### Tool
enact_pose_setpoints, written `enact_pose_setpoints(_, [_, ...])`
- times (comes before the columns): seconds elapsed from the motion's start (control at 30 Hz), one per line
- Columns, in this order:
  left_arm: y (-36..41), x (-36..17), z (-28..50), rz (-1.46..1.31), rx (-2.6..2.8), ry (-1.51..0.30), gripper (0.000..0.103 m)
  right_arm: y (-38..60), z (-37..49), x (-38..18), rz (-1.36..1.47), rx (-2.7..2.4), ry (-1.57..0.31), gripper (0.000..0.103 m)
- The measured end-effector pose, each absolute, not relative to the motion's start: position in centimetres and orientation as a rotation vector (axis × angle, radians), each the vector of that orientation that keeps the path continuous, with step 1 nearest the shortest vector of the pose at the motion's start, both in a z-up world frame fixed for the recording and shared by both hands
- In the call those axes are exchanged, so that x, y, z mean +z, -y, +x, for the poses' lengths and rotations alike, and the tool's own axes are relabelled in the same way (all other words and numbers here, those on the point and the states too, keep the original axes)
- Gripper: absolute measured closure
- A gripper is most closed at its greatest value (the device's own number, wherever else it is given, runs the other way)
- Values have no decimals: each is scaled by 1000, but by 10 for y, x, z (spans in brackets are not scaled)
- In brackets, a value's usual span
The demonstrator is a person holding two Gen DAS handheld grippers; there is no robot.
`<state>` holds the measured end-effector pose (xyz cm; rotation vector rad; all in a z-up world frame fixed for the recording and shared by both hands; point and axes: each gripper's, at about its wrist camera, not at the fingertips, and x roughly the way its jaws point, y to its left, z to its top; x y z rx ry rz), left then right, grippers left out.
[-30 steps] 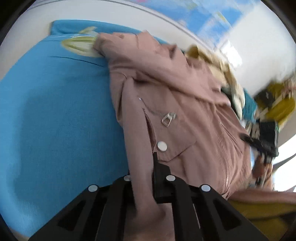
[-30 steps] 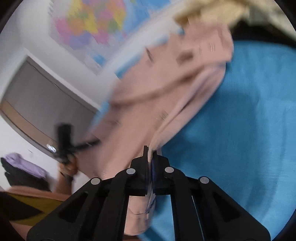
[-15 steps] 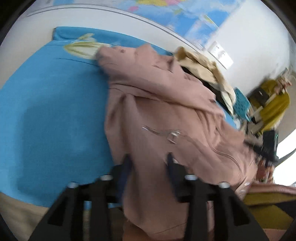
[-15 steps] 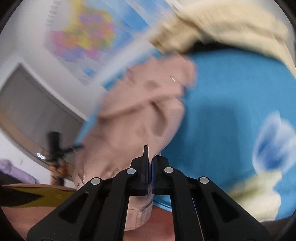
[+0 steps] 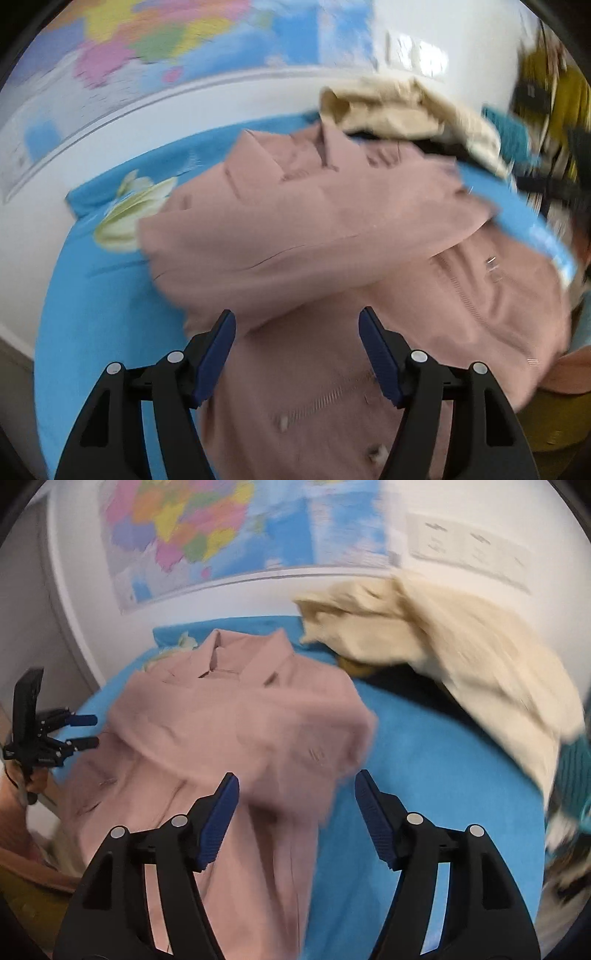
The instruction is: Fold large clothes
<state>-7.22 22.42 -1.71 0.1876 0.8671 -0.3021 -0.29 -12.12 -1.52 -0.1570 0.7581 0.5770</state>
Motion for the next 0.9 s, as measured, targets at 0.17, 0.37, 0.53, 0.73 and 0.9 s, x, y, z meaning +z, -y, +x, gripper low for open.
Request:
enact_pose_setpoints(0.17, [-201,-43,-42,324,-282,-893,36,61,50,-27,-320,610,-759,23])
enact_pose_setpoints(0.37, [-217,-52,-11,252,-203,-928,42,24,101,-73,-444,636,-888,77])
enact_pose_setpoints(0.53, [-227,-50,9,228,-129,-926,53,8,113,-79,-490,634,-881,102])
enact_pose_setpoints(0.73, [-240,-51,40,184,-71,-951,54,5,141,-65,-408,580,-848,102])
enact_pose_setpoints(0.9, [-233,-44,27,213,-151,-955,32,4,138,-82,-464,555,-878,91])
